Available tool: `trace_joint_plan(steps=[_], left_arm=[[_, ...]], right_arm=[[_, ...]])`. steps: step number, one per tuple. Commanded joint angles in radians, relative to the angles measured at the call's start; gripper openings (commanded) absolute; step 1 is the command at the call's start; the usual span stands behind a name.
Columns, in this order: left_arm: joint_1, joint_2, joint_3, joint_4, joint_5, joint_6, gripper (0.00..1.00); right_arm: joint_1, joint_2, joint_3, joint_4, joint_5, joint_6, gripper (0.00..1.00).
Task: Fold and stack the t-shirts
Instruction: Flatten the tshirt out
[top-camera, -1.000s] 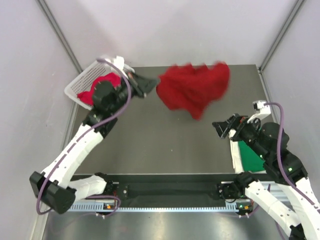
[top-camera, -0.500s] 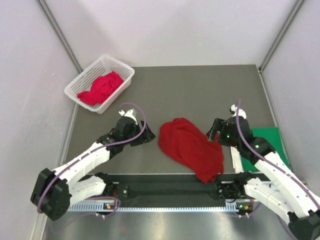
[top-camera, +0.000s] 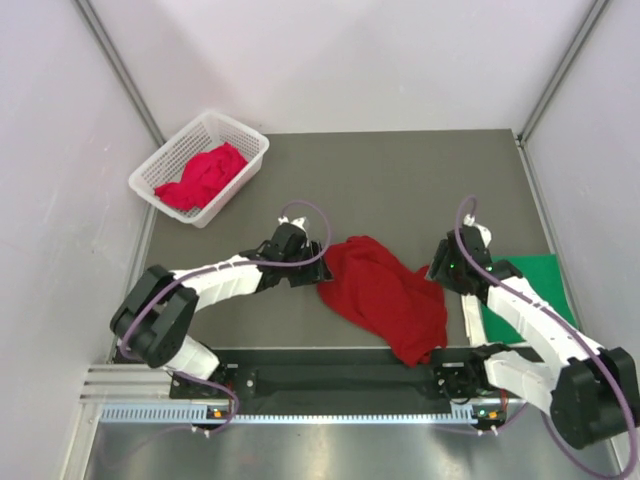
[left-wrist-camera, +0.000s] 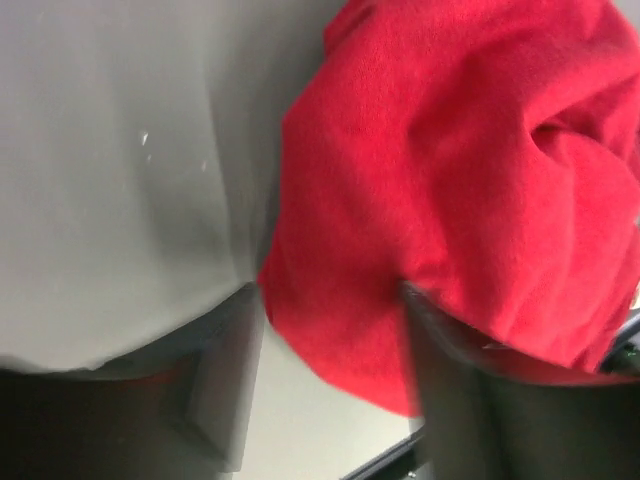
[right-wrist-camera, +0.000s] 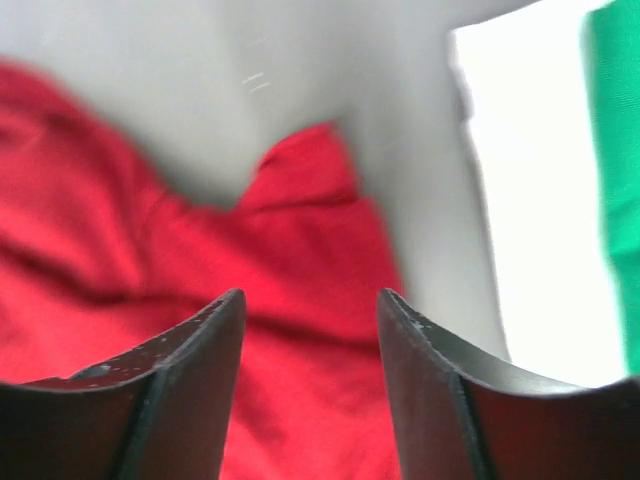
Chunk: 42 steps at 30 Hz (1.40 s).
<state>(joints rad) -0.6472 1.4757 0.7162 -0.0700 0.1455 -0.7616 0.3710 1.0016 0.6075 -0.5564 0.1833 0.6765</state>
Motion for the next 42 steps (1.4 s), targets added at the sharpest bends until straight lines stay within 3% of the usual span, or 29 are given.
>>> trace_joint_plan(steps=[1,3,4,7,8,11,14,17,18,19,25,29,36,42], left_arm=[[-0.006,0.044,0.057,0.091,-0.001,0.01,0.56],[-0.005,0.079,0.075,0.079,-0.009,0.013,0.38],[-0.002,0.089,0.11,0.063,-0.053,0.033,0.23],[0.043,0.103,0.207,-0.103,-0.203,0.067,0.0],[0.073,0.101,0.224,-0.131,-0.216,0.07,0.0],[0.24,0.066,0.253,-0.146,-0.109,0.073,0.0],[0.252,0.037,0.319,-0.226,-0.128,0.142,0.0],[0.1,-0.005,0.356,-0.255,-0.234,0.188,0.38],[-0.001,-0.006,0.359,-0.264,-0.265,0.191,0.55],[-0.049,-0.005,0.373,-0.278,-0.291,0.177,0.58],[-0.333,0.079,0.46,-0.235,-0.346,0.171,0.58],[-0.48,0.272,0.604,-0.277,-0.447,0.2,0.54],[-0.594,0.477,0.801,-0.413,-0.57,0.188,0.53],[-0.654,0.532,0.806,-0.45,-0.662,0.191,0.53]], right_arm=[[-0.13,0.023,-0.031,0.098,-0.089,-0.04,0.55],[-0.182,0.017,-0.058,0.124,-0.166,-0.061,0.55],[-0.188,0.012,-0.061,0.128,-0.179,-0.067,0.56],[-0.19,0.006,-0.049,0.109,-0.216,-0.095,0.57],[-0.19,0.005,-0.04,0.098,-0.212,-0.101,0.57],[-0.193,-0.032,-0.04,0.079,-0.217,-0.112,0.58],[-0.195,-0.057,-0.051,0.076,-0.232,-0.109,0.58],[-0.196,-0.095,-0.054,0.064,-0.248,-0.089,0.58],[-0.198,-0.104,-0.051,0.061,-0.248,-0.086,0.58],[-0.199,-0.112,-0.043,0.058,-0.249,-0.084,0.58],[-0.221,-0.133,-0.023,0.061,-0.24,-0.103,0.59],[-0.271,-0.115,-0.041,0.078,-0.312,-0.118,0.59],[-0.342,-0.169,-0.074,0.062,-0.375,-0.146,0.59],[-0.353,-0.173,-0.087,0.069,-0.404,-0.13,0.58]])
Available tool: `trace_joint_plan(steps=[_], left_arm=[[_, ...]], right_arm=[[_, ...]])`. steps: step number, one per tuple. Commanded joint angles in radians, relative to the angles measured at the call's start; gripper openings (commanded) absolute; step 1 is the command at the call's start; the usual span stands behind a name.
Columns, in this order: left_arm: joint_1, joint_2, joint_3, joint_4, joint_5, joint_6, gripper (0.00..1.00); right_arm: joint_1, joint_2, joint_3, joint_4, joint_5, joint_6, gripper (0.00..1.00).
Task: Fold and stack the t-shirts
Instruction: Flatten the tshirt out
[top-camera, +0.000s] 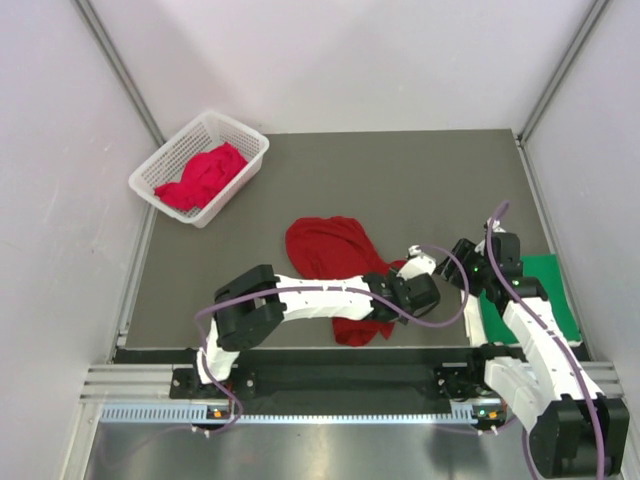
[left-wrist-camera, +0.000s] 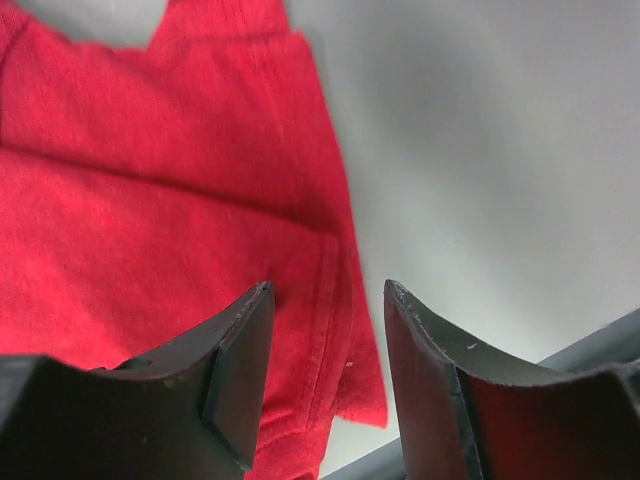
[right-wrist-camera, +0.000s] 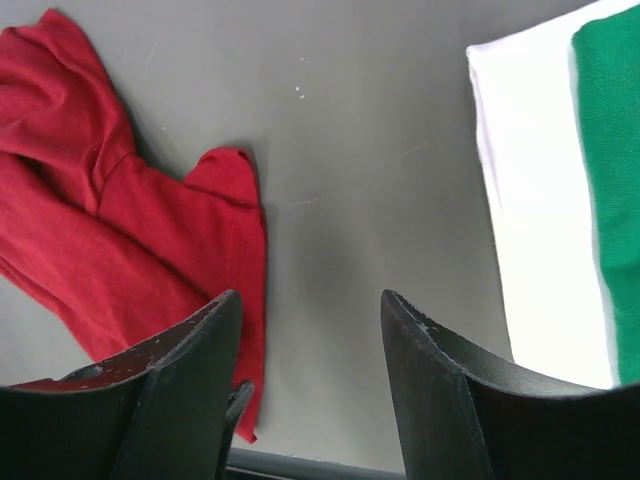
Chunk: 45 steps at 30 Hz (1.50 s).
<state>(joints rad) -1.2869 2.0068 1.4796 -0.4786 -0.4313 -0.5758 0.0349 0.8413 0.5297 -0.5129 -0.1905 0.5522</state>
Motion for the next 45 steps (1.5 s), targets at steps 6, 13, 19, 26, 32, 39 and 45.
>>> trace_joint_plan(steps=[6,13,19,26,32,39,45], left_arm=[[-0.019,0.035,0.036,-0.072,-0.162,-0.027,0.42],[0.061,-0.165,0.005,-0.238,-0.38,-0.143,0.0],[0.349,-0.556,-0.283,-0.356,-0.336,-0.326,0.0],[0.599,-0.989,-0.683,-0.278,-0.29,-0.487,0.24],[0.632,-1.073,-0.673,-0.261,-0.227,-0.347,0.59],[0.623,-0.964,-0.688,0.084,0.308,-0.063,0.54],[0.453,-0.745,-0.564,0.179,0.214,0.108,0.49]], right_arm=[[-0.027,-0.01,-0.033,0.05,-0.066,0.009,0.58],[-0.026,0.022,-0.048,0.105,-0.153,0.009,0.59],[-0.006,0.05,-0.068,0.161,-0.204,0.041,0.6],[0.091,0.097,-0.074,0.224,-0.153,0.083,0.59],[0.206,0.157,-0.045,0.235,-0.092,0.098,0.58],[0.273,0.263,0.033,0.272,-0.018,0.074,0.56],[0.276,0.329,0.029,0.306,0.019,0.104,0.53]])
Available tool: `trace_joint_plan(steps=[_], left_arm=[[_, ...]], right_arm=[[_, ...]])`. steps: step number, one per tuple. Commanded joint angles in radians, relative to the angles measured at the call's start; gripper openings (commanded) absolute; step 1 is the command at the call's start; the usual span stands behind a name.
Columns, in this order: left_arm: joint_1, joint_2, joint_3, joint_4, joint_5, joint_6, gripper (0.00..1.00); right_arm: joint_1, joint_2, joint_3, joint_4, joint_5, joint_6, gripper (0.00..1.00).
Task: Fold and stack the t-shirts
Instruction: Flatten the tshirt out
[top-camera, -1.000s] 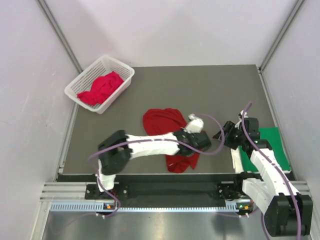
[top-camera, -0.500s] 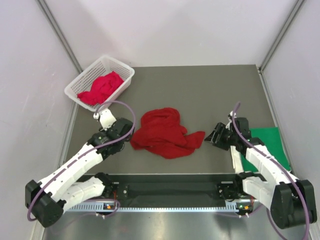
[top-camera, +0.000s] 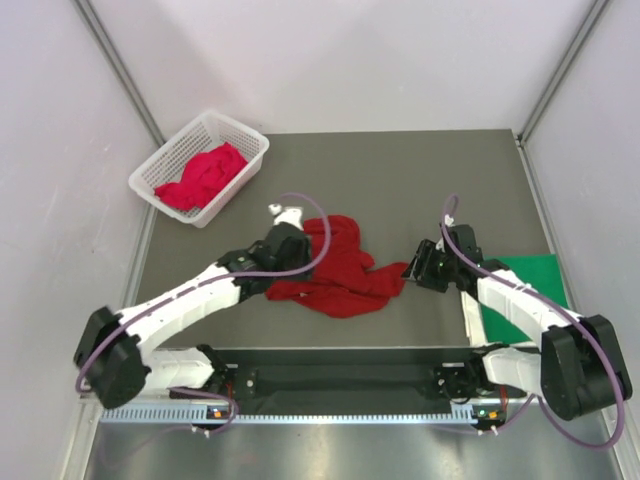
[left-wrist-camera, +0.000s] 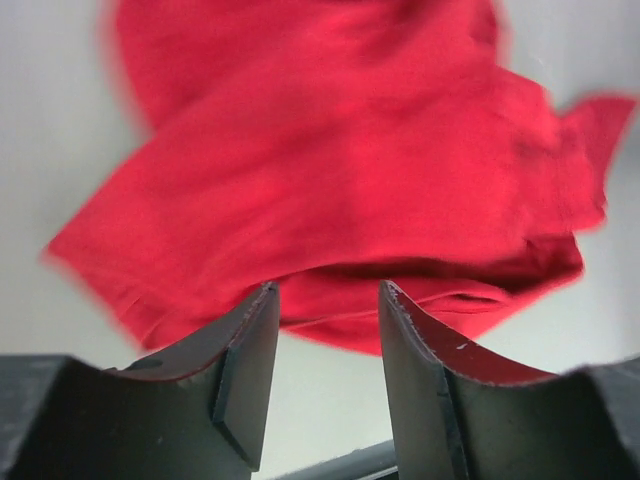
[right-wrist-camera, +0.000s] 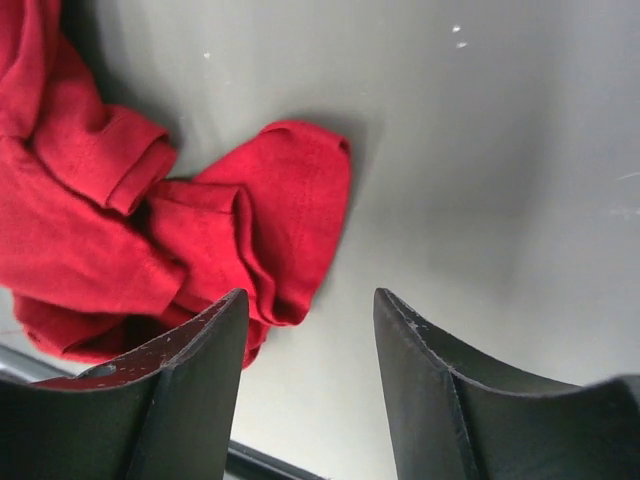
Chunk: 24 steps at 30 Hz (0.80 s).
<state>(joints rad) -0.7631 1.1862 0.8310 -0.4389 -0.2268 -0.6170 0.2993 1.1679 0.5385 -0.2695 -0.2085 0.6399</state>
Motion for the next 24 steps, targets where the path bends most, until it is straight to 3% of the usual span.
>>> trace_joint_plan(steps=[1,6,11,16,24], left_arm=[[-0.094,0.108,0.139,0.14,-0.04,0.17,0.49],[-0.263,0.36,0.313,0.092,-0.158,0.275,0.49],[-0.315,0.529,0.398,0.022,-0.175,0.193,0.41],[-0.373,0.559,0.332,0.028,-0.128,0.074,0.37],[-0.527,0.474,0.309,-0.024,-0.128,-0.115,0.33]], right_arm=[[0.011,0.006,0.017,0.067,0.037,0.018,0.53],[0.011,-0.002,0.005,0.078,0.034,0.029,0.52],[0.012,-0.037,-0.032,0.088,0.02,0.035,0.52],[0.012,-0.063,-0.055,0.084,0.004,0.024,0.52],[0.012,-0.112,-0.061,0.053,-0.005,0.006,0.52]])
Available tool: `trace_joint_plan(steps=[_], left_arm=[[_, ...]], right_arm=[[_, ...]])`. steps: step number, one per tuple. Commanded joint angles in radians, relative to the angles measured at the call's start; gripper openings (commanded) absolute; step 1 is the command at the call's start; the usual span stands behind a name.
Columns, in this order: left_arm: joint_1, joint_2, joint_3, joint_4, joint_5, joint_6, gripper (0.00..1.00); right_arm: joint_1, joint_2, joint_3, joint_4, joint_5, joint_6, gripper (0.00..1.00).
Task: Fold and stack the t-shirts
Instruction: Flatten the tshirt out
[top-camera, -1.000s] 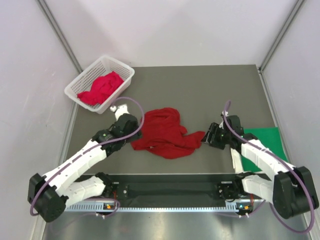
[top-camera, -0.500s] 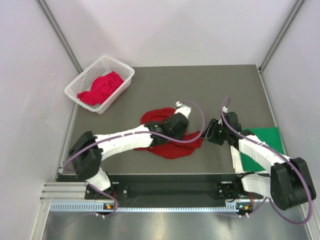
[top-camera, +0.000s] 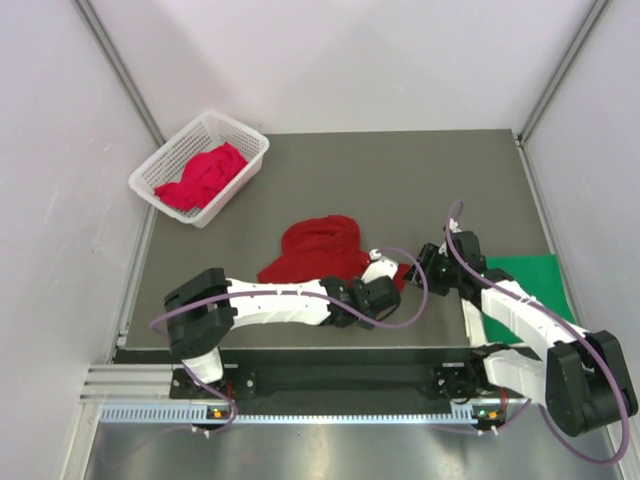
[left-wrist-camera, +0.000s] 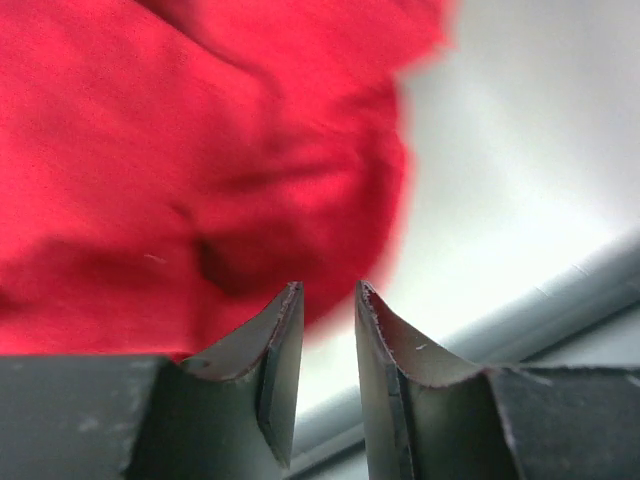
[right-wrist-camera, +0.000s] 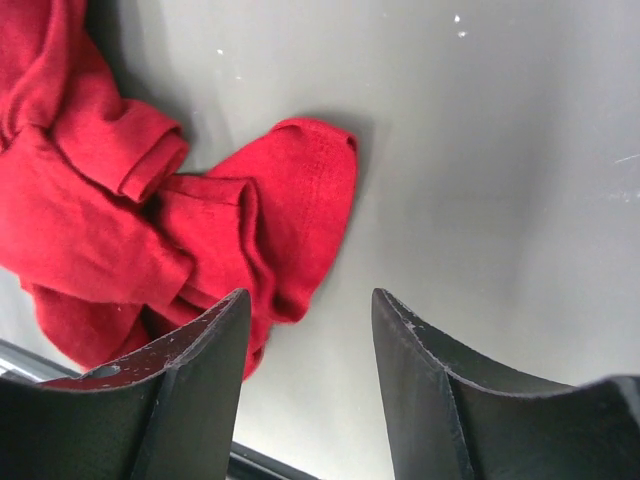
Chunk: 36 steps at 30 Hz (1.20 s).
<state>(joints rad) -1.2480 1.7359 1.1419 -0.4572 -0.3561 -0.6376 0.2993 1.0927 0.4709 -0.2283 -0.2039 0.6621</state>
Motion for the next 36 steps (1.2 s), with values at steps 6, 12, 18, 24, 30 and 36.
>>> trace_joint_plan(steps=[6,12,18,24,30,36], left_arm=[[-0.038,-0.036,0.048,-0.063,-0.048,-0.129,0.39],[0.021,0.004,0.145,-0.08,-0.225,0.005,0.45],[0.019,0.096,0.202,-0.058,-0.273,0.144,0.45],[0.019,0.137,0.18,-0.038,-0.26,0.193,0.45],[0.016,0.18,0.199,-0.026,-0.284,0.207,0.47],[0.013,0.223,0.216,-0.017,-0.294,0.22,0.47]], right_arm=[[0.011,-0.059,0.006,0.004,-0.005,-0.021,0.54],[0.012,-0.063,0.002,0.003,-0.008,-0.015,0.54],[0.012,-0.079,0.003,-0.006,-0.009,-0.009,0.54],[0.011,-0.085,-0.011,-0.002,-0.009,-0.001,0.54],[0.012,-0.085,-0.015,0.004,-0.011,0.001,0.54],[0.011,-0.091,-0.011,-0.003,-0.011,-0.001,0.54]])
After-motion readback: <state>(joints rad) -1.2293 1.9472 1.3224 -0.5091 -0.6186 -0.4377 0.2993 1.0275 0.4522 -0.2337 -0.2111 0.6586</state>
